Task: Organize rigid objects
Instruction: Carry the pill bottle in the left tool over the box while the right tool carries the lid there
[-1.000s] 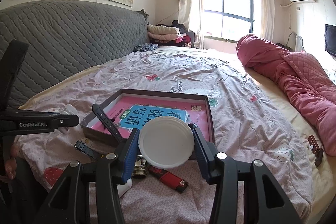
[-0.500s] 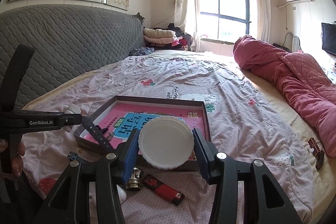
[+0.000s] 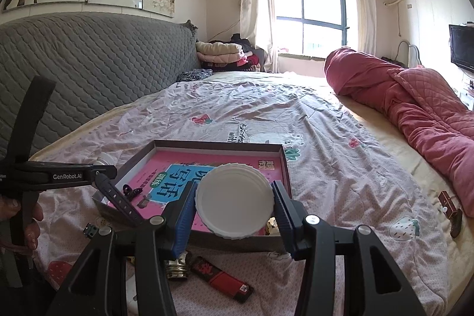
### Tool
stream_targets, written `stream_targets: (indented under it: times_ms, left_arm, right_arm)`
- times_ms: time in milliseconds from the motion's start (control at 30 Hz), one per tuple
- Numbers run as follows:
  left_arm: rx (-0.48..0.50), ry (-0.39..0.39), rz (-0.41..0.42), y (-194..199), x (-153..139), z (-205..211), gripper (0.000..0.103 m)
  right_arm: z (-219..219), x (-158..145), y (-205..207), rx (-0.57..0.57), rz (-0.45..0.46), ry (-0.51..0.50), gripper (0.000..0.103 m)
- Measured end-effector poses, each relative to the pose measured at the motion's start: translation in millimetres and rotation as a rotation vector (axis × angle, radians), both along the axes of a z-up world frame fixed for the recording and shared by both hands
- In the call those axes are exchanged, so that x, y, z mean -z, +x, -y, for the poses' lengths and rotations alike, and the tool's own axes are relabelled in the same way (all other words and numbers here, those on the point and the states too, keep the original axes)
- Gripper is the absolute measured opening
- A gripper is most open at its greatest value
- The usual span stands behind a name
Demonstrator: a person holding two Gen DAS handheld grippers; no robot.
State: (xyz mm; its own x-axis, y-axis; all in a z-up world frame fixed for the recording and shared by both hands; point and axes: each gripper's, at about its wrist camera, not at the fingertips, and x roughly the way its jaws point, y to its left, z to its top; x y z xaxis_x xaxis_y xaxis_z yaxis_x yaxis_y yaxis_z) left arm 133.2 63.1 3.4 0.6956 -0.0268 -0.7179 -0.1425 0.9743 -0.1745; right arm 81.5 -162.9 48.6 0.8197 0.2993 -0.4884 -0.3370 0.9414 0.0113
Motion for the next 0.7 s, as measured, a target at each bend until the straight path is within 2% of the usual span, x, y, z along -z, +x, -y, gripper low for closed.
stream_targets:
  times_ms: [700]
  left_arm:
    - [0.066, 0.036, -0.003, 21.7, 20.6, 18.6, 0.027]
  right_arm:
    - [-23.3, 7.8, 41.6, -0.011, 0.041, 0.007, 0.050]
